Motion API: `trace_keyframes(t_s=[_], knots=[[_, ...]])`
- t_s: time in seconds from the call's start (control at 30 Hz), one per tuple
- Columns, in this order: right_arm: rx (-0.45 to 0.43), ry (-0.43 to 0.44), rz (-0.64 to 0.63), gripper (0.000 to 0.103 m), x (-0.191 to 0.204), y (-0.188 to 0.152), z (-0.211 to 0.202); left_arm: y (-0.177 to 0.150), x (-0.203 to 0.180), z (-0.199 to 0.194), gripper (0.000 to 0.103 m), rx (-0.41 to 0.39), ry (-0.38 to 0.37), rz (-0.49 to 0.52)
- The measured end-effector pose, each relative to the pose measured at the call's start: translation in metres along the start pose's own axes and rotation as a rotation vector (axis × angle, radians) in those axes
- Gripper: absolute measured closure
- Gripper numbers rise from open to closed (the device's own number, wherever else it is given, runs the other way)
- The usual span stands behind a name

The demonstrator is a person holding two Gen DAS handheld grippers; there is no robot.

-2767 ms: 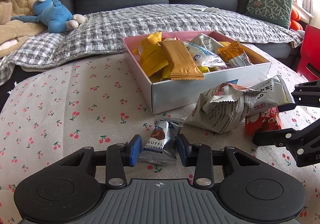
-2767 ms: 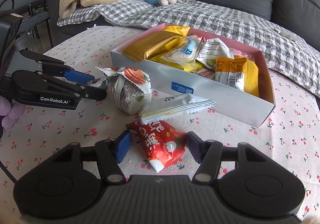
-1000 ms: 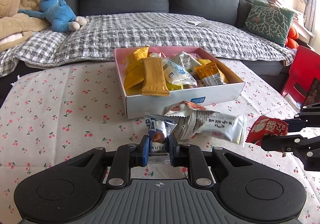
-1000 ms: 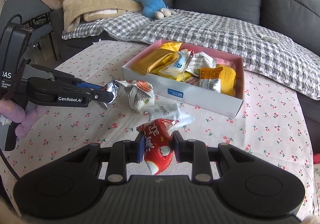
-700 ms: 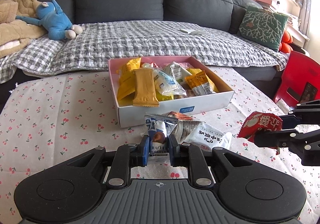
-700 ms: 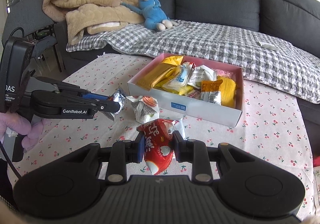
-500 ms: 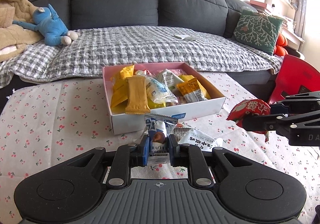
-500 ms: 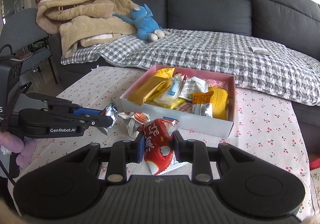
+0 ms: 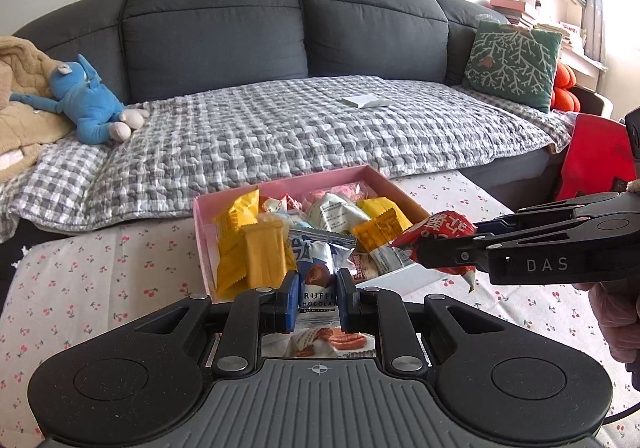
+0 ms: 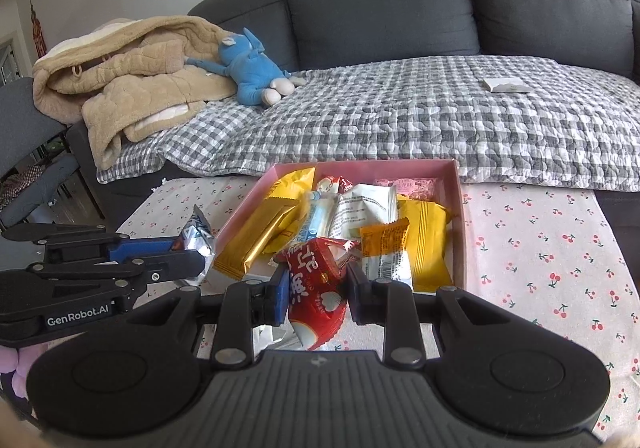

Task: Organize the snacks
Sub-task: 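Carry the silver chocolate and red candy pack into the box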

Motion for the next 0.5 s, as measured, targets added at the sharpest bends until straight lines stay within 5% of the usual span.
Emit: trace_keyframes(t_s=[0.3,0.5], knots=[[0.031,0.083,0.164,0.077,-0.024,0.012,0.025,0.017,0.012,0.064,0.086,0.141,0.004,-0.060],[0.057,0.065,0.191,0.077,-0.030,0.015,0.046,0.023,0.026,0.082,0.086,0.143,0.011,-0.076]])
Point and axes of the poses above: each gripper's, at about its wrist camera, not at the fingertips, and z roughly the way its jaws point, x to its left, y to its top, the point moved 4 cm from there along z, roughly the way its jaws point, and after that the axes turned 13 degrees about x, right-handed, at the moved point
